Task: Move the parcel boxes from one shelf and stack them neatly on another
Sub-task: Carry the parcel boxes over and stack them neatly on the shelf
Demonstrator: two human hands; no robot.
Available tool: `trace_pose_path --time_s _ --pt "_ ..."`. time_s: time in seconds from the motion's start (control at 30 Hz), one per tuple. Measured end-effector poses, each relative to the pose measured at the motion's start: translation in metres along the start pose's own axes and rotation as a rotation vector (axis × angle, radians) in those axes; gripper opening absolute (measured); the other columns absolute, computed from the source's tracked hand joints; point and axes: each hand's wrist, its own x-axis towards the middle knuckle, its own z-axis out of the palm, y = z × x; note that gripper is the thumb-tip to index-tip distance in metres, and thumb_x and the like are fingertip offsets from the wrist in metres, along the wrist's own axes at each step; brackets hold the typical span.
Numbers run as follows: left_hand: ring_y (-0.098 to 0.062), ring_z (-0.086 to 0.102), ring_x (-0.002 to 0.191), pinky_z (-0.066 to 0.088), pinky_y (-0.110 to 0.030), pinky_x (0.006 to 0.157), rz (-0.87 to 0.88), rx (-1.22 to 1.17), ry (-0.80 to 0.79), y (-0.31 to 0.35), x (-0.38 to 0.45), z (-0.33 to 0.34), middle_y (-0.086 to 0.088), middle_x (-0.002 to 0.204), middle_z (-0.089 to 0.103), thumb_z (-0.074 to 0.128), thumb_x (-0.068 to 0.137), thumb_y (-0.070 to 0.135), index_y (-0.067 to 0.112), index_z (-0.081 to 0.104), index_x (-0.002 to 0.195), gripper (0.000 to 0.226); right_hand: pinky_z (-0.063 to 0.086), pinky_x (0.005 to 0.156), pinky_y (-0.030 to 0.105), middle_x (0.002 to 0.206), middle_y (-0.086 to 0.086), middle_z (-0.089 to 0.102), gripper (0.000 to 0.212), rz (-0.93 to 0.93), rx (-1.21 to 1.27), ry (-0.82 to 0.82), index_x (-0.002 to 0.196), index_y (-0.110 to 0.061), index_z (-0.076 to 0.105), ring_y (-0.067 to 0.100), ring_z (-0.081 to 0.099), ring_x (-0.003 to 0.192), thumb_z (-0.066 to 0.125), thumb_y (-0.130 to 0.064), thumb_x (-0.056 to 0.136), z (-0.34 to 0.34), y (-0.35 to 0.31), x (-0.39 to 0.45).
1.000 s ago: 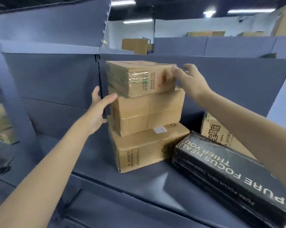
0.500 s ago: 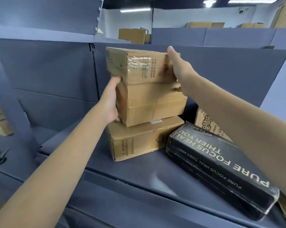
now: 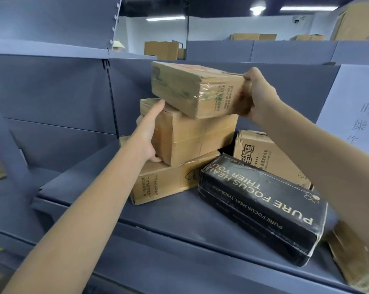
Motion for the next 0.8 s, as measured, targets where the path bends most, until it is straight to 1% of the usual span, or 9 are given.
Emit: trace_pose_path --time_s 0.1,0.17,0.27,0.33,0.4,0.5,0.6,0.7,0.8 --pt "-0.036 0.047 0.112 0.036 -0.066 0.087 -0.01 0.005 0.031 0.0 -0.003 0.003 -0.004 0.134 0.046 0.077 0.044 0.066 0.039 0.035 0.134 0.103 0.057 0.069 0.034 0.077 0.001 0.06 0.024 0.058 0.058 -0.028 0.099 -0.016 0.05 0.017 0.061 0.076 0.056 -0.033 0.084 -0.023 0.005 0.0" --pt "-0.036 0.047 0.112 0.035 -0.066 0.089 0.005 -0.003 0.057 -0.001 -0.005 0.006 -0.005 0.134 0.046 0.075 0.051 0.062 0.04 0.034 0.134 0.095 0.058 0.075 0.045 0.094 0.007 0.06 0.027 0.119 0.085 -0.074 0.099 -0.014 0.048 0.025 0.064 0.088 0.06 -0.034 0.084 -0.032 0.005 -0.006" --pt "-0.036 0.045 0.111 0.033 -0.067 0.089 0.056 -0.03 0.086 -0.005 -0.011 0.008 -0.005 0.132 0.045 0.07 0.064 0.054 0.04 0.036 0.131 0.077 0.058 0.068 0.053 0.109 0.012 0.055 0.049 0.196 0.145 -0.144 0.118 -0.009 0.041 0.031 0.063 0.095 0.065 -0.036 0.084 -0.039 0.001 -0.018" --pt "-0.036 0.046 0.111 0.033 -0.067 0.088 0.054 -0.048 0.061 -0.008 -0.018 0.006 -0.004 0.131 0.047 0.071 0.057 0.054 0.04 0.039 0.13 0.081 0.058 0.067 0.051 0.101 0.01 0.057 0.053 0.161 0.194 -0.101 0.12 -0.007 0.042 0.027 0.065 0.089 0.066 -0.035 0.082 -0.043 0.001 -0.025" --pt "-0.034 0.049 0.109 0.033 -0.067 0.088 0.064 -0.086 0.041 -0.01 -0.027 0.0 -0.003 0.126 0.051 0.07 0.054 0.053 0.04 0.043 0.127 0.078 0.058 0.068 0.048 0.089 0.007 0.056 0.041 0.08 0.302 -0.018 0.111 -0.007 0.049 0.023 0.065 0.082 0.065 -0.031 0.083 -0.052 -0.001 -0.03" --pt "-0.026 0.054 0.099 0.043 -0.052 0.086 0.163 -0.163 0.016 -0.01 -0.038 -0.008 -0.001 0.108 0.057 0.063 0.074 0.042 0.031 0.052 0.113 0.041 0.057 0.074 0.05 0.091 0.008 0.054 0.031 -0.03 0.492 0.053 0.101 -0.006 0.056 0.022 0.062 0.087 0.064 -0.027 0.082 -0.078 -0.008 -0.038" --pt "-0.022 0.058 0.095 0.05 -0.041 0.081 0.3 -0.264 -0.055 -0.012 -0.047 -0.014 0.001 0.095 0.062 0.057 0.081 0.031 0.024 0.056 0.097 0.018 0.051 0.091 0.046 0.083 0.006 0.054 0.018 -0.164 0.627 0.078 0.09 -0.01 0.058 0.017 0.05 0.074 0.064 -0.024 0.079 -0.113 -0.014 -0.053" --pt "-0.024 0.06 0.098 0.052 -0.042 0.081 0.424 -0.31 -0.16 -0.013 -0.052 -0.02 0.0 0.096 0.066 0.054 0.073 0.028 0.022 0.06 0.09 0.02 0.05 0.093 0.036 0.088 0.008 0.065 0.016 -0.261 0.748 0.128 0.087 -0.009 0.058 0.014 0.063 0.066 0.066 -0.02 0.078 -0.147 -0.016 -0.07" --pt "-0.021 0.06 0.096 0.052 -0.034 0.073 0.503 -0.378 -0.209 -0.014 -0.049 -0.021 0.002 0.097 0.065 0.051 0.069 0.024 0.018 0.061 0.105 0.038 0.042 0.102 0.034 0.107 0.005 0.063 0.025 -0.305 0.752 0.207 0.086 -0.013 0.056 0.015 0.056 0.09 0.071 -0.022 0.068 -0.176 -0.005 -0.082"
